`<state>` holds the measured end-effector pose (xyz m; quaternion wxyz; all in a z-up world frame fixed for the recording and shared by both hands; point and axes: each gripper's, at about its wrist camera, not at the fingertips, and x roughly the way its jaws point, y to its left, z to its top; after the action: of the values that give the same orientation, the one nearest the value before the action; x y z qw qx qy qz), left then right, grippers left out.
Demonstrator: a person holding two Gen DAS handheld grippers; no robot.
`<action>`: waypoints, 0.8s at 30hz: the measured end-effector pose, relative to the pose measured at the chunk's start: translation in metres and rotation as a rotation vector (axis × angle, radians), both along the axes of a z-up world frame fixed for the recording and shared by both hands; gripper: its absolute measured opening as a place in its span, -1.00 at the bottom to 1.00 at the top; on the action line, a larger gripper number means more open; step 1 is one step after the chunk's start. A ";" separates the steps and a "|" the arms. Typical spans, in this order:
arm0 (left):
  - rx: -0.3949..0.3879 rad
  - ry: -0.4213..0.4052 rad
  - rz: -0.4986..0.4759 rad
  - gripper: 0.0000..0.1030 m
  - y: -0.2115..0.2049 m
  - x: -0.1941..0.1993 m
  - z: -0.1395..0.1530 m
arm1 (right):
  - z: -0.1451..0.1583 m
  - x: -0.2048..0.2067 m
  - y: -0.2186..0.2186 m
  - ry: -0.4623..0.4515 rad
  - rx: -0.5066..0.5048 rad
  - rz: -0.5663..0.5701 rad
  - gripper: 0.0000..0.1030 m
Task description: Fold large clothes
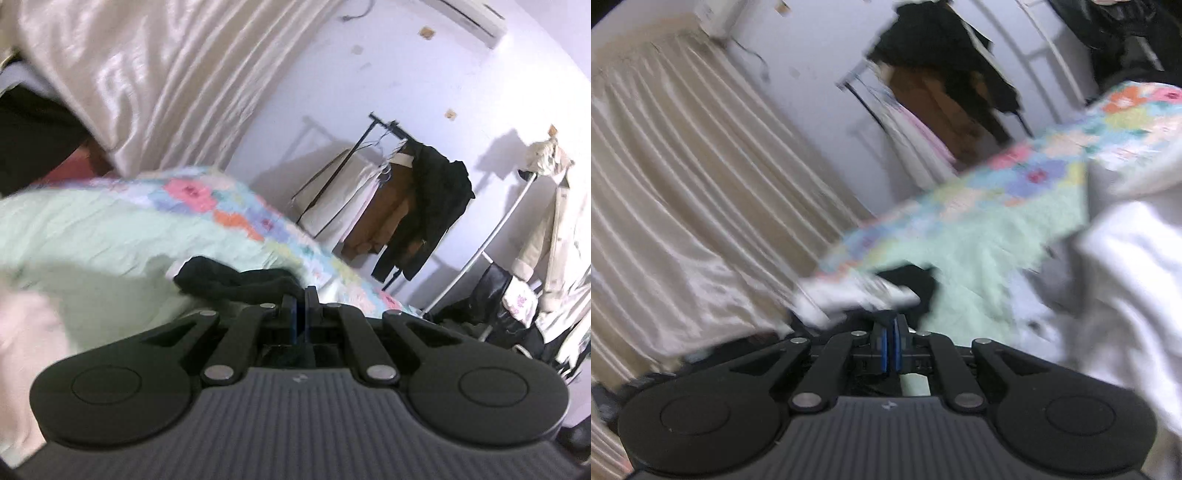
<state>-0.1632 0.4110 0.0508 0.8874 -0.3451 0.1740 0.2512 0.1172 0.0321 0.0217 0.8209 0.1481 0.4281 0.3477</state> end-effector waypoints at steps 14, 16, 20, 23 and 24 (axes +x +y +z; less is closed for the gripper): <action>-0.011 0.310 0.015 0.91 0.003 0.047 -0.022 | -0.008 -0.017 0.036 -0.074 -0.289 0.050 0.26; -0.051 0.253 -0.044 1.00 0.011 0.085 -0.017 | 0.002 -0.003 0.061 -0.074 -0.177 0.088 0.29; -0.106 0.421 -0.197 1.00 0.027 0.206 -0.051 | 0.010 0.022 0.132 -0.155 -0.134 0.198 0.29; 0.123 0.673 -0.352 1.00 0.012 0.285 -0.082 | 0.000 0.044 0.195 -0.238 -0.248 0.296 0.45; 0.226 0.744 -0.389 1.00 0.004 0.306 -0.092 | -0.006 0.051 0.211 -0.256 -0.297 0.313 0.47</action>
<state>0.1433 0.4148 -0.0412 0.8272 -0.0922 0.5154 0.2039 0.1687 0.2434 0.0153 0.8173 -0.0875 0.3847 0.4199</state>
